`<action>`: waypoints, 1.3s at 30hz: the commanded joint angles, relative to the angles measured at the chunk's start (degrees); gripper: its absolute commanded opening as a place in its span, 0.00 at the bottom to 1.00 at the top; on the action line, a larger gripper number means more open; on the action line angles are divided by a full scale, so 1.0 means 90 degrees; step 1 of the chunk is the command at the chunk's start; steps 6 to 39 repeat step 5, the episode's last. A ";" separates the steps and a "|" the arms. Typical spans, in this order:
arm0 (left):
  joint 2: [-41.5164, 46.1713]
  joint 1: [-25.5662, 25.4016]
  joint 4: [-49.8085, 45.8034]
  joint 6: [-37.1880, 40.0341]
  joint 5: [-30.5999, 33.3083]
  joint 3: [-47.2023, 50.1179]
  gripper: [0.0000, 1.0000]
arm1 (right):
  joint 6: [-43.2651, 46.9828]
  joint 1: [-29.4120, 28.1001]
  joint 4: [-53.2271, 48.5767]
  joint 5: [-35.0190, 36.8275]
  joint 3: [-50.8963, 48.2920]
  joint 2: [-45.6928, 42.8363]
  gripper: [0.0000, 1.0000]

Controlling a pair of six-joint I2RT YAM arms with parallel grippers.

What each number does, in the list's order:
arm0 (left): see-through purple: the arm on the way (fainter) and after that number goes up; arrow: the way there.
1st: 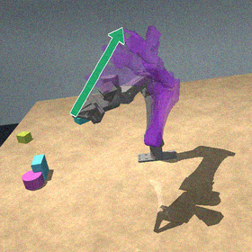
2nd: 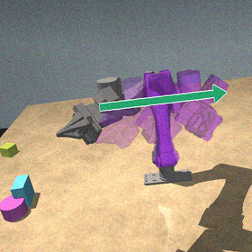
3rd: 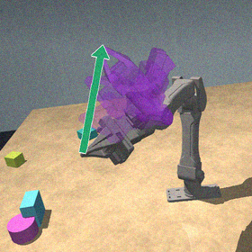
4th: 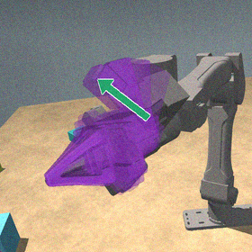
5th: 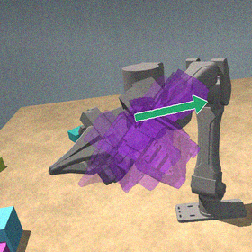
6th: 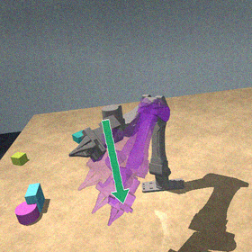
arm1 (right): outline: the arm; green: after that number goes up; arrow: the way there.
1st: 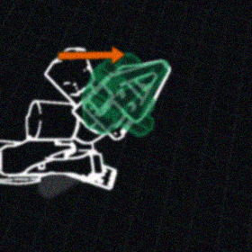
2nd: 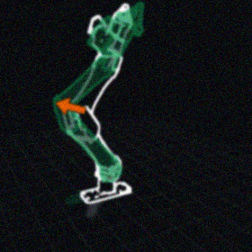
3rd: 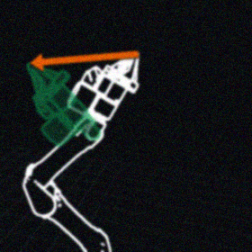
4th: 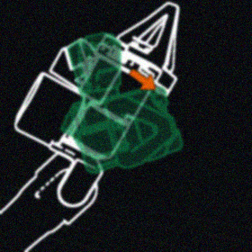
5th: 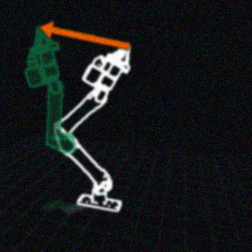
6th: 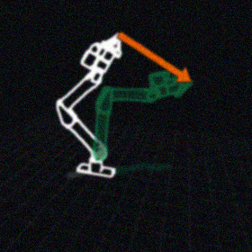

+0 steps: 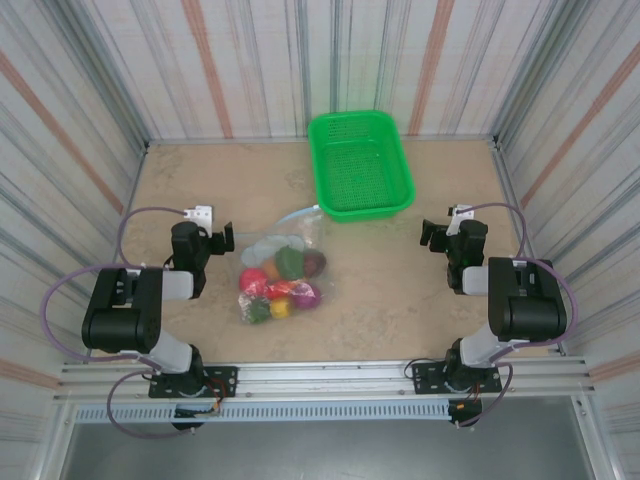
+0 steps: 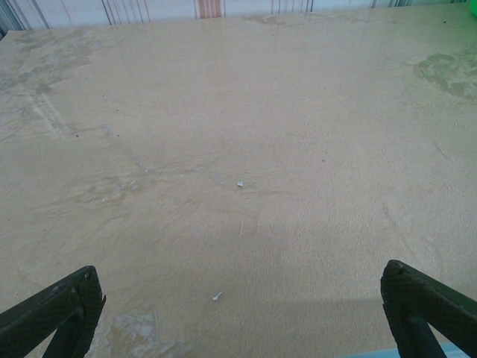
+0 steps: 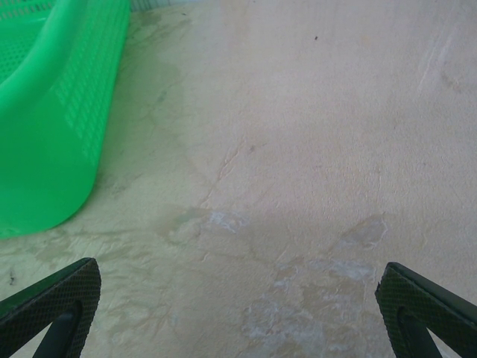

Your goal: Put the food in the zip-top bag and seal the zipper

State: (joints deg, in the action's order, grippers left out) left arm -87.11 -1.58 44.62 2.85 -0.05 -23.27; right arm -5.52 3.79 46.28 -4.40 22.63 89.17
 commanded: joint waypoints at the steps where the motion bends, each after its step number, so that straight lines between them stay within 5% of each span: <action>1: 0.0021 0.0075 -0.0073 0.0087 -0.0163 -0.0129 0.99 | 0.0083 0.0032 0.0053 -0.0035 0.0062 -0.0048 0.99; 39: 0.0073 0.0082 0.0005 0.0158 -0.0306 -0.0059 0.99 | 0.0086 0.0032 0.0053 -0.0034 0.0054 -0.0049 0.99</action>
